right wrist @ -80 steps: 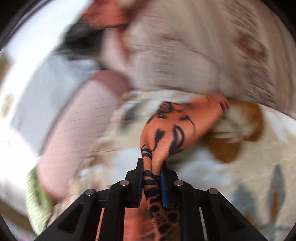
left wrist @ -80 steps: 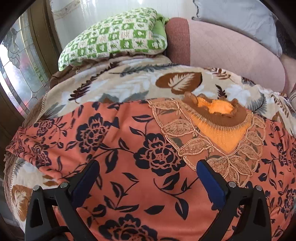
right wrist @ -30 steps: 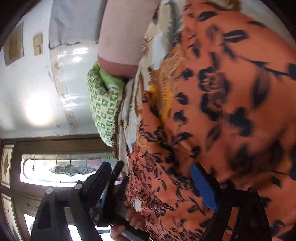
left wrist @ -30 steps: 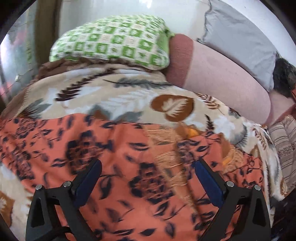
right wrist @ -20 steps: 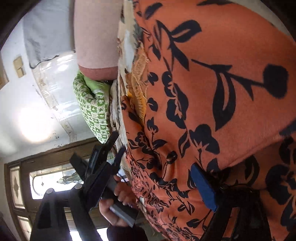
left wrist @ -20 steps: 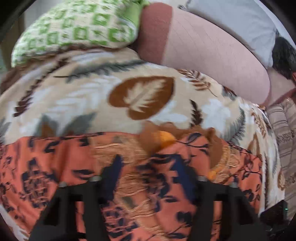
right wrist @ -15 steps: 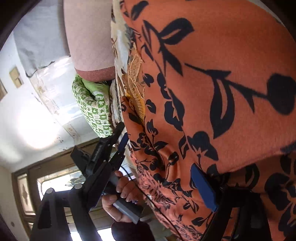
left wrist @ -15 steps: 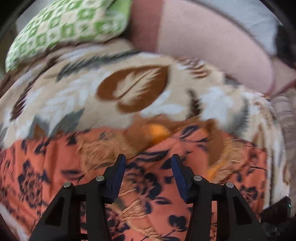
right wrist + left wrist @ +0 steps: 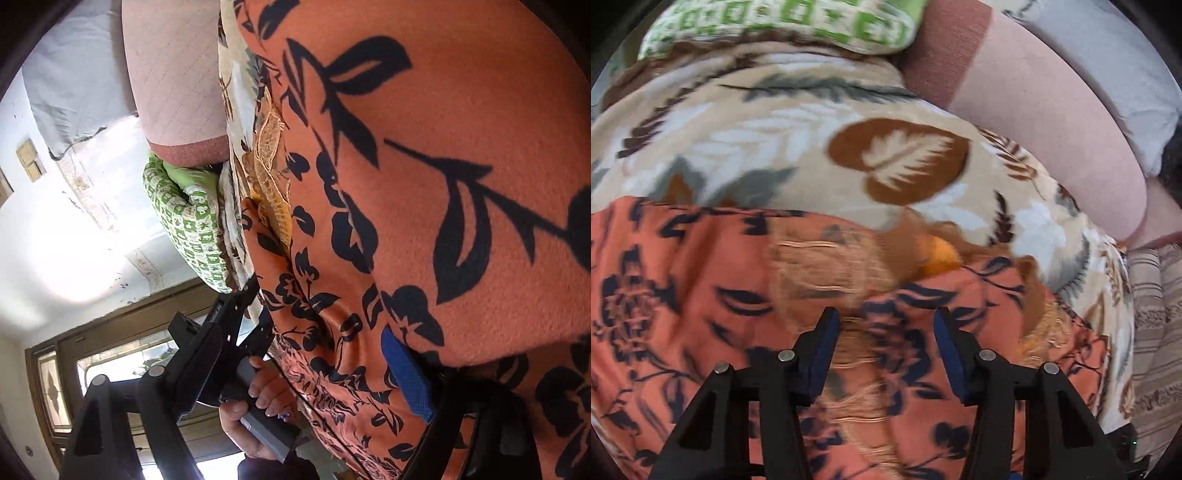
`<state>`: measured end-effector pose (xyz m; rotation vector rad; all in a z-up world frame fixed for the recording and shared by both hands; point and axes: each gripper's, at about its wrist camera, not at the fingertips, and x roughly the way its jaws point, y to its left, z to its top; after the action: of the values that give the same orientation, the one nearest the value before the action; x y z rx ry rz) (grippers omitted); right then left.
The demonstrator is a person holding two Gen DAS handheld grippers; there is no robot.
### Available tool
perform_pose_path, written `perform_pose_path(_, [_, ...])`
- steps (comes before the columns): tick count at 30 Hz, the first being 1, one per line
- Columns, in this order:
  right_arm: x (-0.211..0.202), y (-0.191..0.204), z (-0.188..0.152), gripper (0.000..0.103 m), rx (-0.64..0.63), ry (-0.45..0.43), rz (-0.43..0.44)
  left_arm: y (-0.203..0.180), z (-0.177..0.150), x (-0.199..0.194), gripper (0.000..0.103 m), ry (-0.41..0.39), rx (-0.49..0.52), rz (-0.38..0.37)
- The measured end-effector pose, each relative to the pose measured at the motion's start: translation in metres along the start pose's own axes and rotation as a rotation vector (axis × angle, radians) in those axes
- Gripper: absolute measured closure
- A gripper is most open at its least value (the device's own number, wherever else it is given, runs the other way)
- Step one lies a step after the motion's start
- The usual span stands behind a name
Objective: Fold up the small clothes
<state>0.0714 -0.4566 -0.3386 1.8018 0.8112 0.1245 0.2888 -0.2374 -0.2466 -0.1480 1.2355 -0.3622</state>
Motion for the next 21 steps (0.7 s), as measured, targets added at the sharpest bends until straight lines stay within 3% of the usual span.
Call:
perform_pose_path(3, [-0.002, -0.003, 0.002, 0.013, 0.017, 0.001, 0.013, -0.010, 0.000, 0.006, 0.052, 0.014, 0.035, 0.021])
perform_pose_path(4, [-0.002, -0.003, 0.002, 0.013, 0.018, 0.001, 0.011, -0.012, 0.001, 0.006, 0.062, 0.003, 0.043, 0.036])
perform_pose_path(5, [-0.002, -0.002, 0.002, 0.013, 0.015, 0.000, 0.006, -0.012, 0.001, 0.005, 0.080, -0.014, 0.047, 0.037])
perform_pose_path(7, [-0.001, -0.001, 0.002, 0.013, 0.010, 0.001, 0.000, -0.007, 0.002, 0.003, 0.094, -0.020, 0.031, -0.013])
perform_pose_path(12, [-0.003, -0.002, 0.002, 0.013, 0.013, 0.002, 0.004, -0.005, -0.005, -0.019, 0.095, -0.097, 0.063, -0.083])
perform_pose_path(17, [-0.002, 0.001, 0.001, 0.013, 0.003, 0.005, 0.005, 0.001, -0.020, -0.066, 0.095, -0.186, 0.094, -0.156])
perform_pose_path(21, [-0.002, 0.001, 0.002, 0.013, 0.002, 0.007, 0.006, 0.032, -0.044, -0.110, 0.095, -0.263, 0.073, -0.131])
